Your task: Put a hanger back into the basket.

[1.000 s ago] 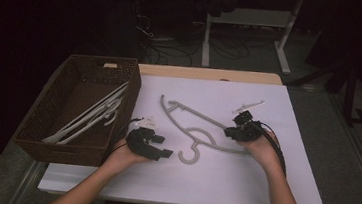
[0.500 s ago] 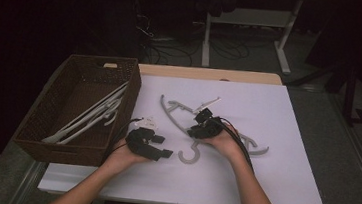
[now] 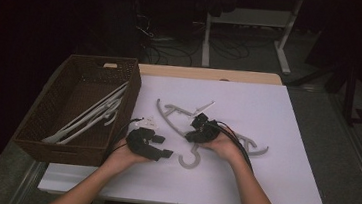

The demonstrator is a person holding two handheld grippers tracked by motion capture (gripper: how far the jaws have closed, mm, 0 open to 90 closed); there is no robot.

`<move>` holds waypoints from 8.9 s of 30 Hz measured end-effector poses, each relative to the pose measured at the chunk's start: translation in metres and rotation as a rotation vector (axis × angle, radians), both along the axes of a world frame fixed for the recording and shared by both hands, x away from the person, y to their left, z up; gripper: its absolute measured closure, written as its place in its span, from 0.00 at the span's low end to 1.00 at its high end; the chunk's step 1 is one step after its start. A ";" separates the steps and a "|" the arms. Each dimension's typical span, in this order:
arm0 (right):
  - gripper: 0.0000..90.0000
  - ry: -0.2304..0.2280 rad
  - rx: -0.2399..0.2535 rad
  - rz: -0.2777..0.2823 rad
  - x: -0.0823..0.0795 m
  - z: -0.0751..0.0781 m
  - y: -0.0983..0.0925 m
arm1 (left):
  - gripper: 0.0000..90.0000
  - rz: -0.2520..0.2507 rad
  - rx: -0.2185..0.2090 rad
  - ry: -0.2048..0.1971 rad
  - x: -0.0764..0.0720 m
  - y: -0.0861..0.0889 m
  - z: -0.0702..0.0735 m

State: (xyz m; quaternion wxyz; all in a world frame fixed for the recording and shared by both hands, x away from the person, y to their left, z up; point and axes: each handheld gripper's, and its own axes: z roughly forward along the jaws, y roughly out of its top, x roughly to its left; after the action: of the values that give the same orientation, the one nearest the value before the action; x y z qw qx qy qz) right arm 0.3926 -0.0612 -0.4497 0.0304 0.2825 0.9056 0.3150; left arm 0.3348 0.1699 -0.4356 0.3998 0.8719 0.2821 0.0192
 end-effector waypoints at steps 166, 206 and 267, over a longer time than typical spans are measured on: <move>0.02 -0.172 0.153 -0.365 -0.080 0.032 -0.169 | 0.91 -0.161 0.117 -0.014 0.026 -0.048 0.078; 0.02 -0.188 0.160 -0.370 -0.083 0.026 -0.161 | 0.91 0.115 0.131 -0.110 0.032 0.182 0.154; 0.02 -0.257 0.258 -0.282 -0.097 0.082 -0.143 | 0.03 0.117 -0.186 -0.163 0.001 0.147 0.103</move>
State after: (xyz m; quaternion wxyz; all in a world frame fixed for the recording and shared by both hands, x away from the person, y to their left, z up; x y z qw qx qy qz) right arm 0.2953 -0.2047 -0.3681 0.1526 0.3653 0.7982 0.4541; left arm 0.3361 0.3167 -0.3326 0.4986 0.8088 0.2995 0.0868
